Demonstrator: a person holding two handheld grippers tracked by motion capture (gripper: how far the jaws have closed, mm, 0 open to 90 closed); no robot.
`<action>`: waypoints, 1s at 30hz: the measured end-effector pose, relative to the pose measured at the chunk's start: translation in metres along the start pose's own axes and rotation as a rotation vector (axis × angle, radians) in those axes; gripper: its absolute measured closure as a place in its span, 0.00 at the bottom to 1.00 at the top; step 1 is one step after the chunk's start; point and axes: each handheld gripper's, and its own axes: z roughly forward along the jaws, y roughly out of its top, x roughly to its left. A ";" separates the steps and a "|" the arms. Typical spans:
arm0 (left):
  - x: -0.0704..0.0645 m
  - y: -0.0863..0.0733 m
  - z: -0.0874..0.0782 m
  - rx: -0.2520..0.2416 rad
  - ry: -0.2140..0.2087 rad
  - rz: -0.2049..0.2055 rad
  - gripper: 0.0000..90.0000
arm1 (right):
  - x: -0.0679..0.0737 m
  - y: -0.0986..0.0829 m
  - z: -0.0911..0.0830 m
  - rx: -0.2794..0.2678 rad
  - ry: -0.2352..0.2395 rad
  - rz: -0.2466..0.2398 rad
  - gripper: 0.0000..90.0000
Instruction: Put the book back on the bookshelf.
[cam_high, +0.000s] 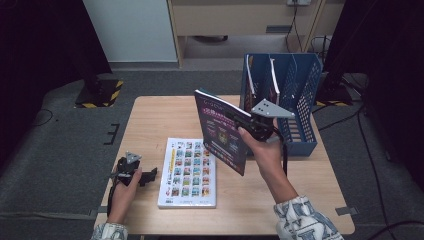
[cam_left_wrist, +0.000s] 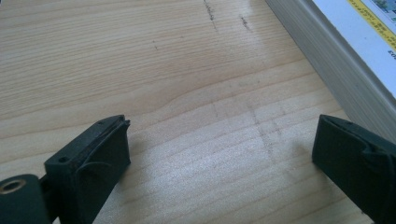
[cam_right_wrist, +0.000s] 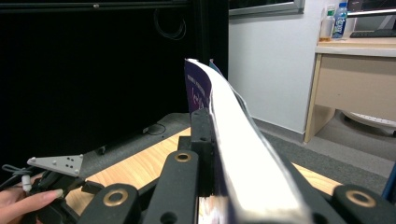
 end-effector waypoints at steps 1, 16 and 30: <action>0.000 0.000 0.000 0.000 0.000 0.000 0.03 | -0.001 0.000 -0.003 0.001 -0.002 -0.004 0.93; 0.000 0.000 0.000 0.000 0.000 0.001 0.03 | -0.015 -0.010 -0.038 0.005 -0.011 -0.001 0.93; 0.000 0.000 0.000 0.000 0.000 0.002 0.03 | -0.029 -0.018 -0.062 0.006 -0.034 0.008 0.93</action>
